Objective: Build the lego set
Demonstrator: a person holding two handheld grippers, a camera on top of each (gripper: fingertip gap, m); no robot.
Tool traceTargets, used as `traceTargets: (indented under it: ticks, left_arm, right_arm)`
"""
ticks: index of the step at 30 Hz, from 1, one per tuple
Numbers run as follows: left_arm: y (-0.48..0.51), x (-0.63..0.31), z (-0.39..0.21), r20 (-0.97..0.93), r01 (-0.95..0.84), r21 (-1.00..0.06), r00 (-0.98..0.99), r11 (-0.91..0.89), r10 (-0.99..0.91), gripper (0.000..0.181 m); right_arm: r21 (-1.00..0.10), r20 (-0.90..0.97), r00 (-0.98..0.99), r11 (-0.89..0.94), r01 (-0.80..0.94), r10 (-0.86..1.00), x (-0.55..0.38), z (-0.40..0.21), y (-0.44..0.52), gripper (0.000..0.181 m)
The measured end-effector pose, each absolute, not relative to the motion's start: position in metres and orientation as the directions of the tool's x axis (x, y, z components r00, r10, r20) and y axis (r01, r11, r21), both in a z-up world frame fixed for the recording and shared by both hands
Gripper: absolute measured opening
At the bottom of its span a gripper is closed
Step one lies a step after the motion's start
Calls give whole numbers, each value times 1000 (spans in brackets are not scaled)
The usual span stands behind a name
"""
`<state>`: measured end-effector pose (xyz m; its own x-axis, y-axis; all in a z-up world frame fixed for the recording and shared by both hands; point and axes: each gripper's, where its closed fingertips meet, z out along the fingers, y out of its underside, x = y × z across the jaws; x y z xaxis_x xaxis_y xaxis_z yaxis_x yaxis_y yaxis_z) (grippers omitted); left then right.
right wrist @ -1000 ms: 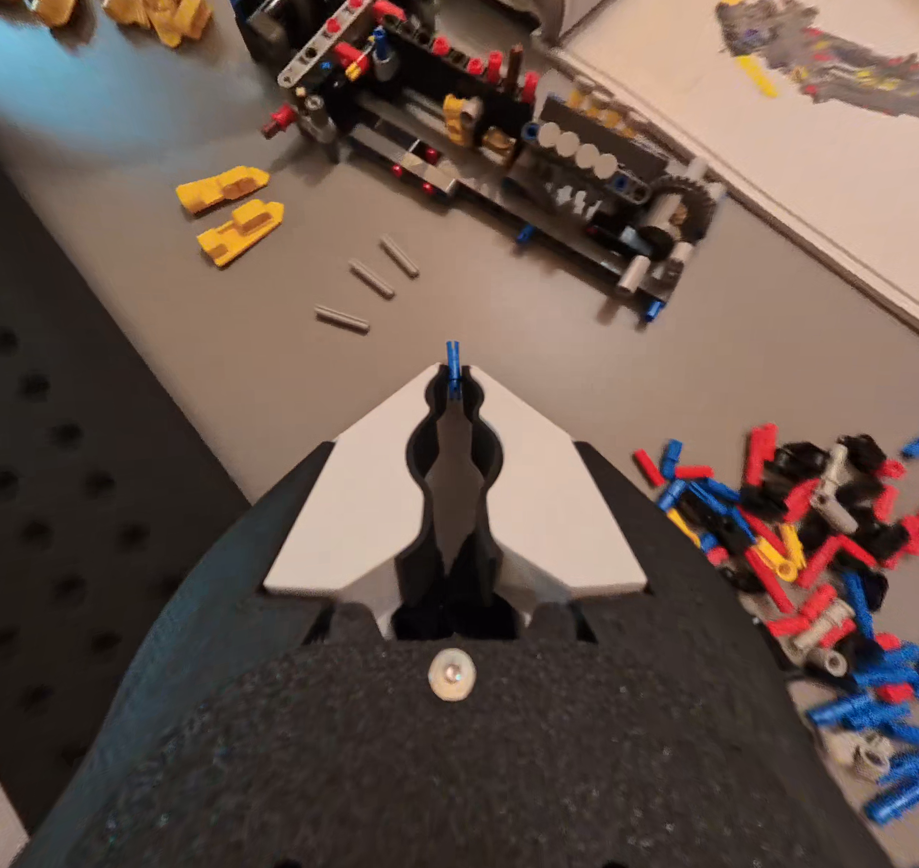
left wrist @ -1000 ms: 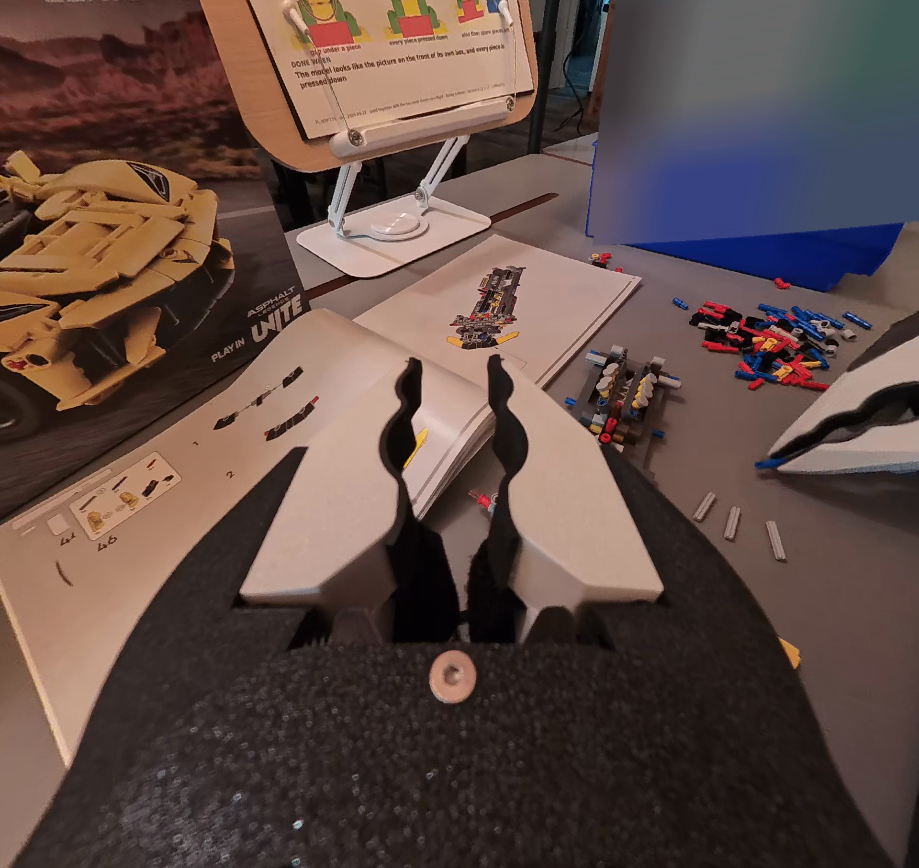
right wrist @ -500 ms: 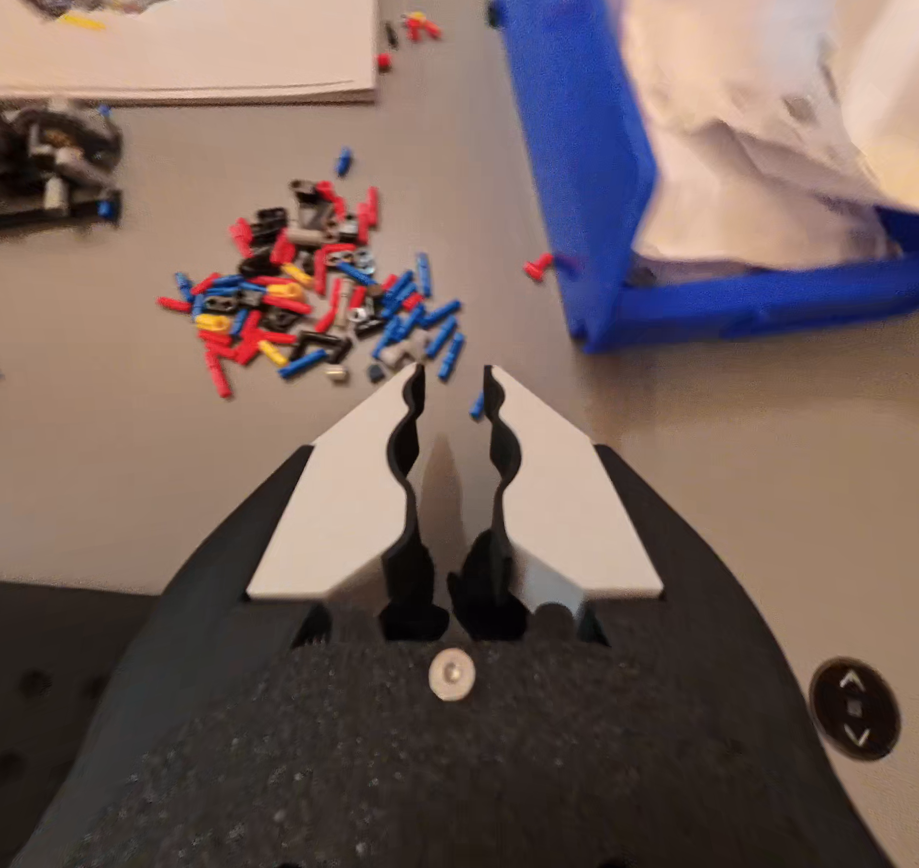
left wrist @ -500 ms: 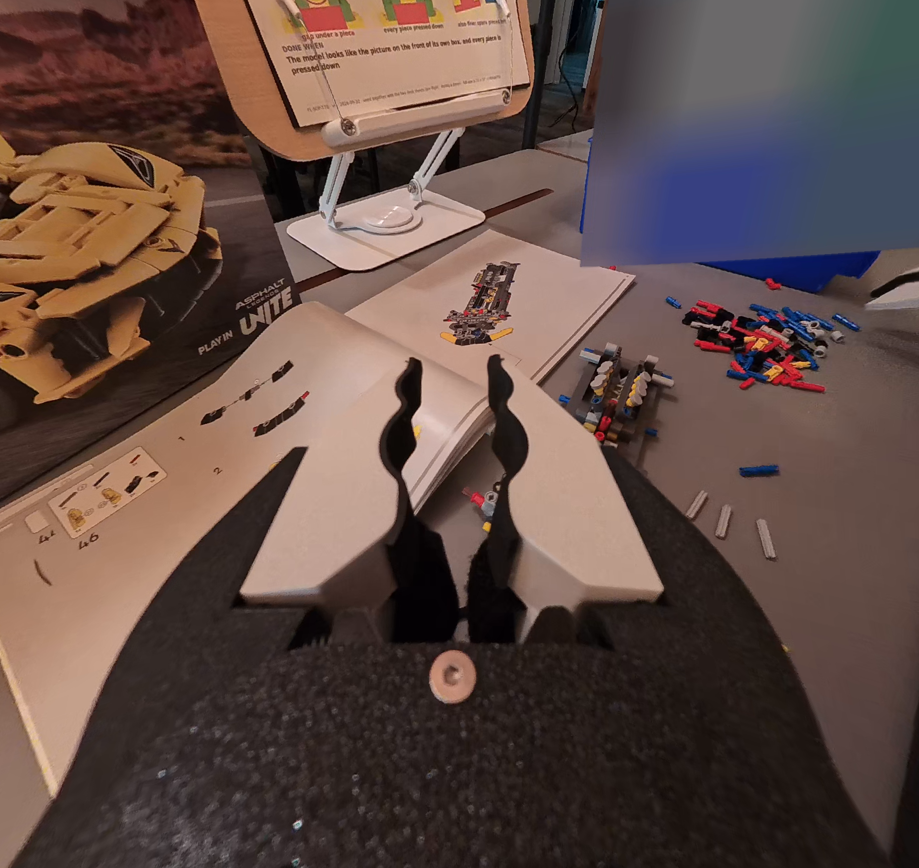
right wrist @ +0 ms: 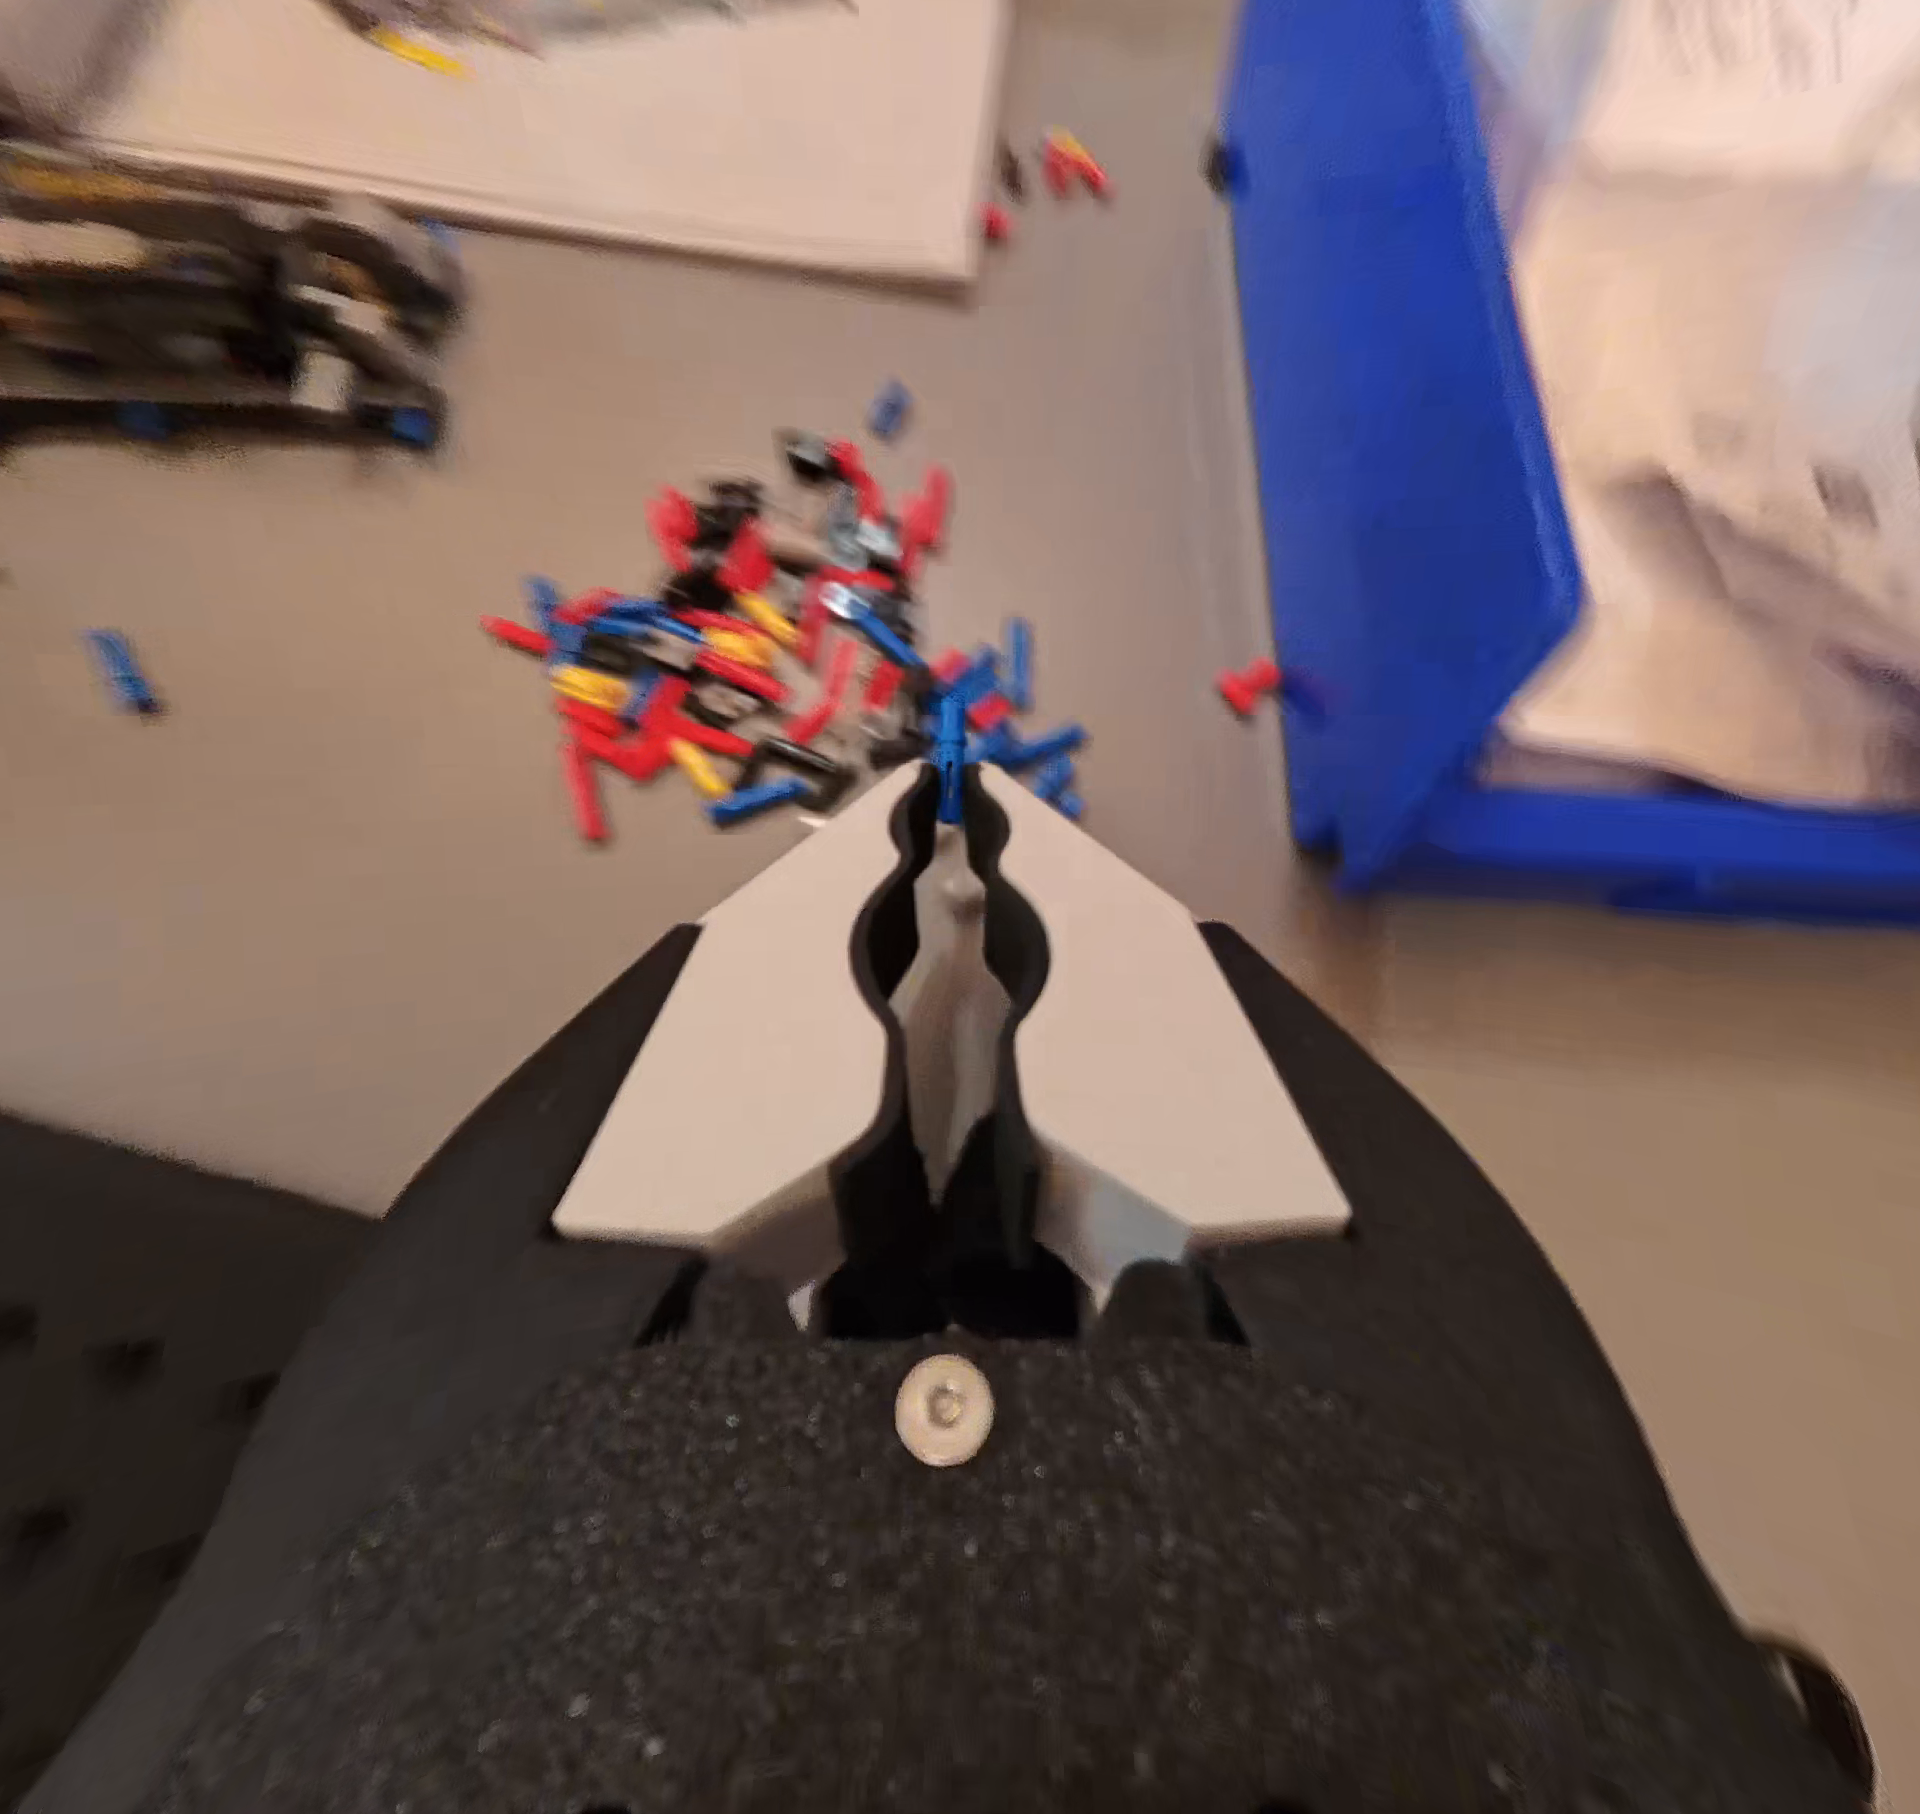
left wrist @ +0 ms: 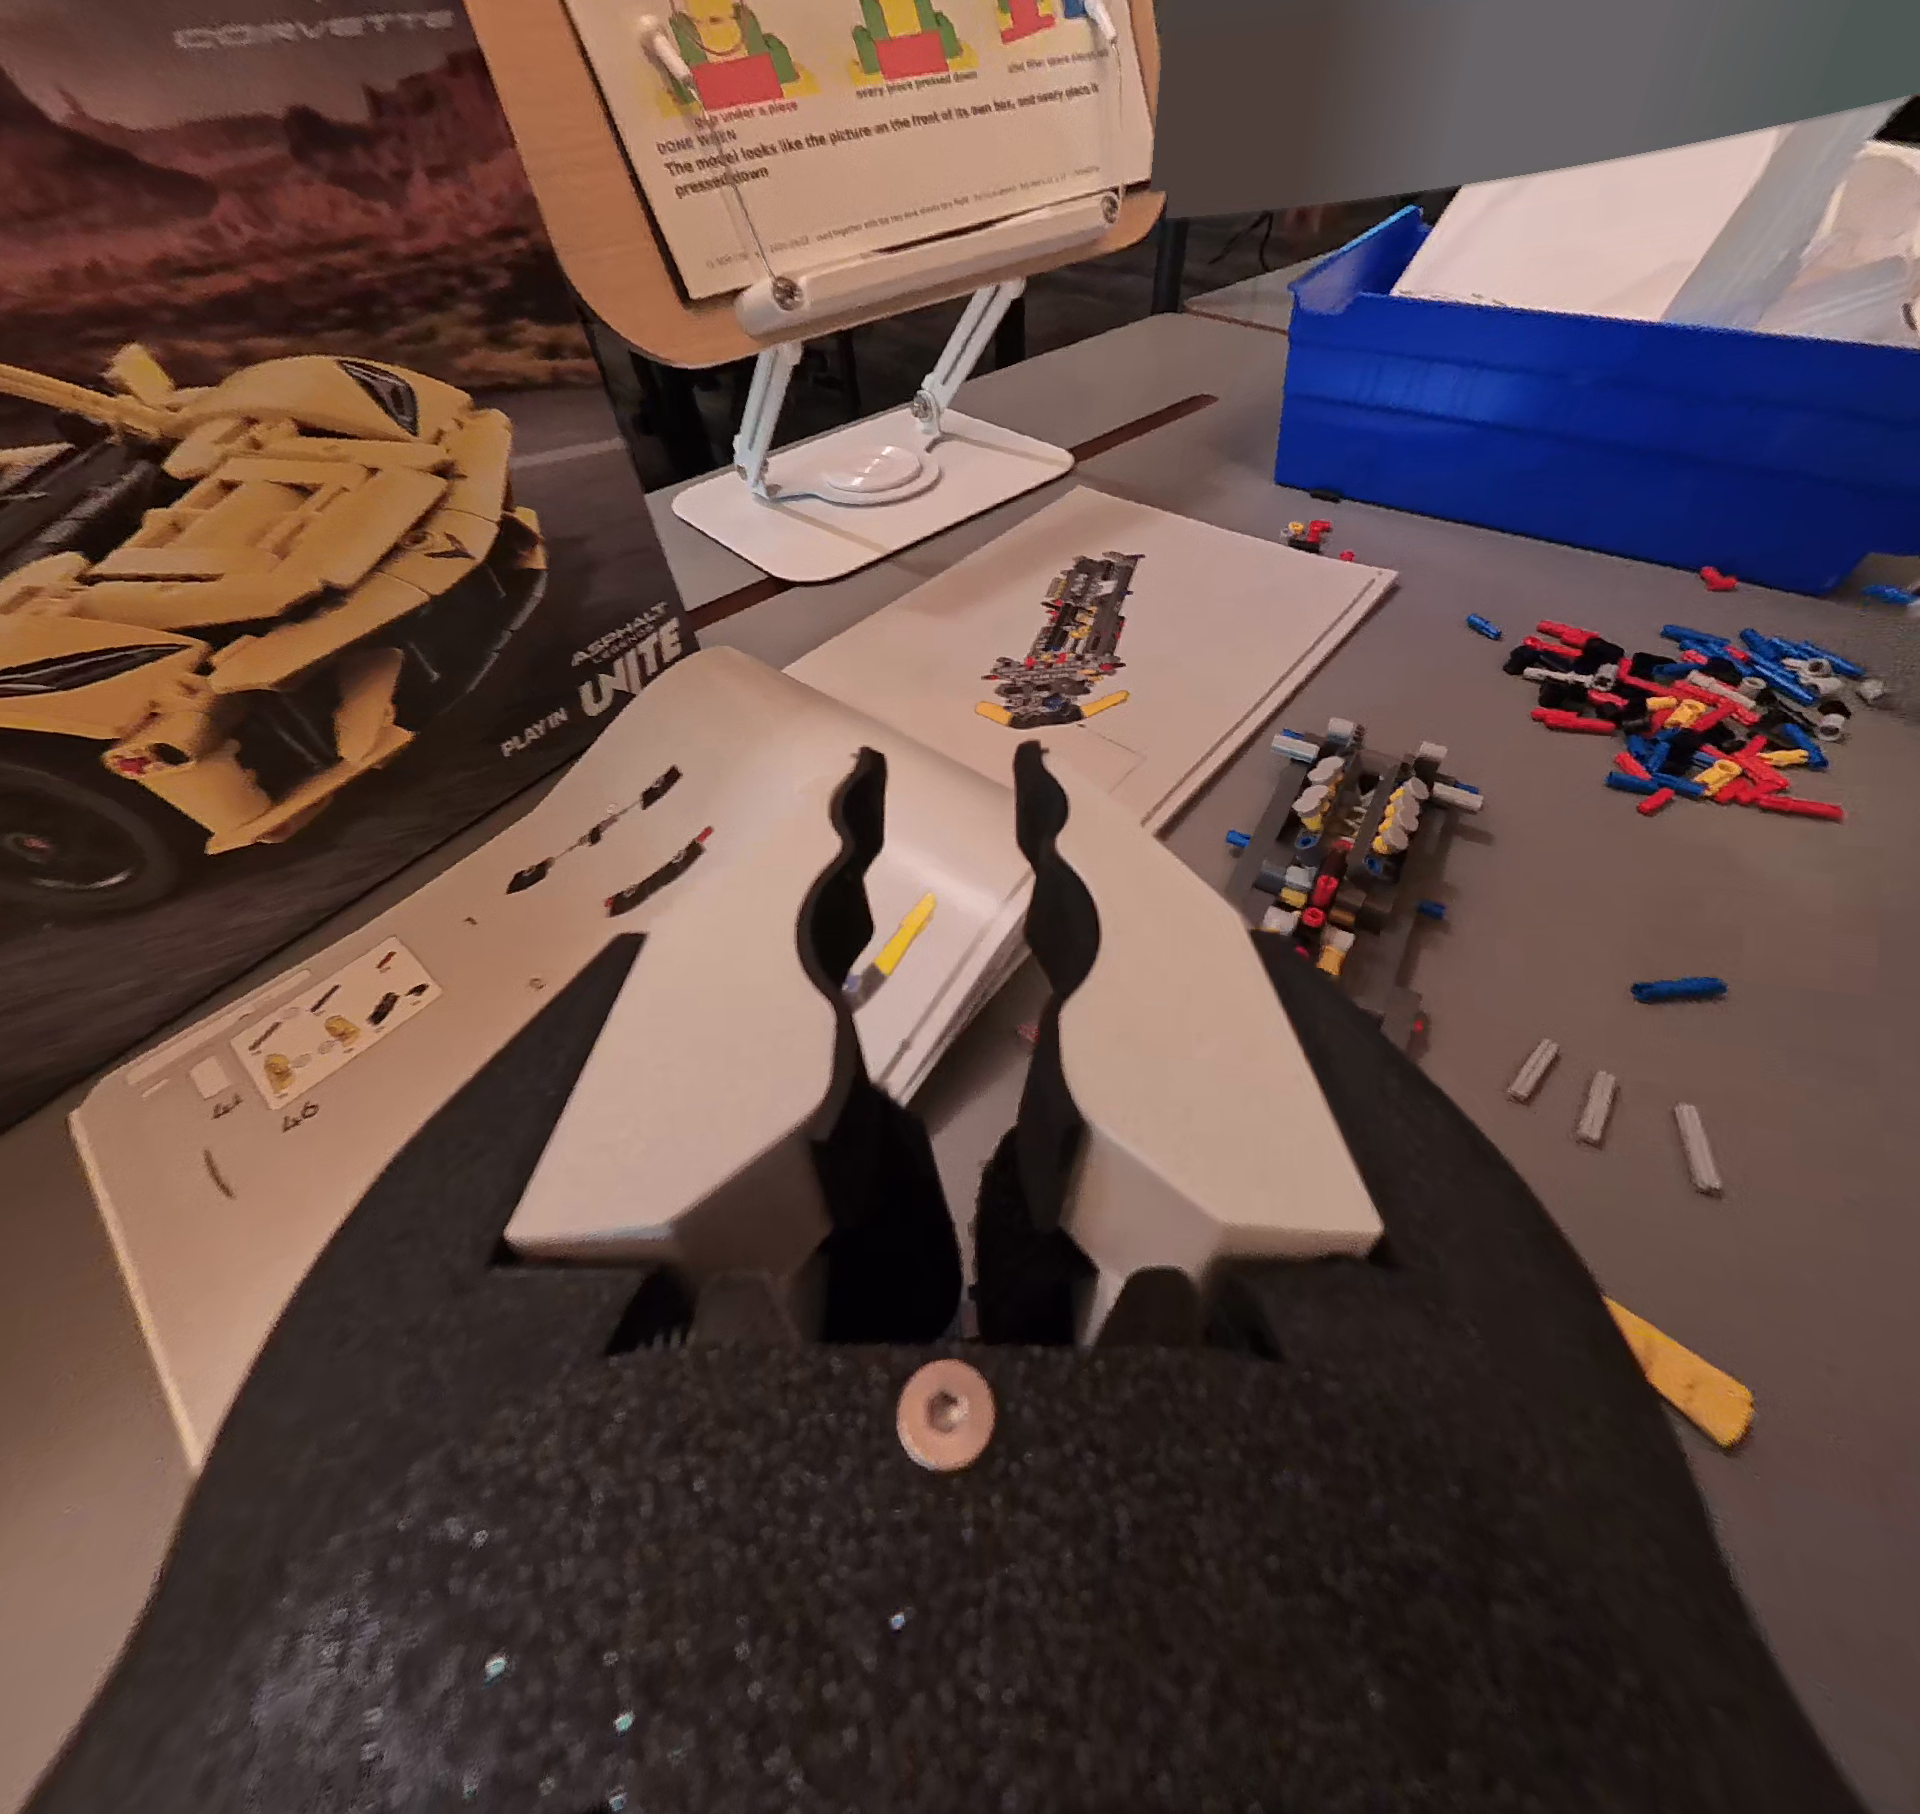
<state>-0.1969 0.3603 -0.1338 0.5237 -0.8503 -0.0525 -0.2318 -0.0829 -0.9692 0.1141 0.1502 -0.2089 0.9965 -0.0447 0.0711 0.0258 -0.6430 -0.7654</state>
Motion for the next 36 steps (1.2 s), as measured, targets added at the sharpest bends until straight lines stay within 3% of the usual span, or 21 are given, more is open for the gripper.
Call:
traceTargets:
  ticks: [5, 8, 18, 20, 36]
  left_arm:
    - [387, -225, -126, -81, -207, -975, 674, -83, -734, 21]
    - [399, -236, -142, -24, -217, -957, 721, -192, -693, 21]
    - [432, -287, -188, 8, -236, -864, 876, -444, -482, 33]
    - [436, -293, -194, 17, -227, -852, 889, -472, -458, 40]
    - [437, -291, -198, 41, -224, -843, 880, -490, -473, 40]
  right_arm:
    - [-787, 34, 942, -572, 232, 335, 8, -203, 177, 3]
    - [-765, 11, 906, -580, 280, 422, -28, -217, 189, 3]
    - [-703, 185, 926, -615, 358, 328, -22, -239, 203, 4]
    - [-691, 181, 927, -629, 357, 327, -22, -242, 202, 4]
    - [-634, -6, 917, -710, 306, 400, -45, -252, 186, 4]
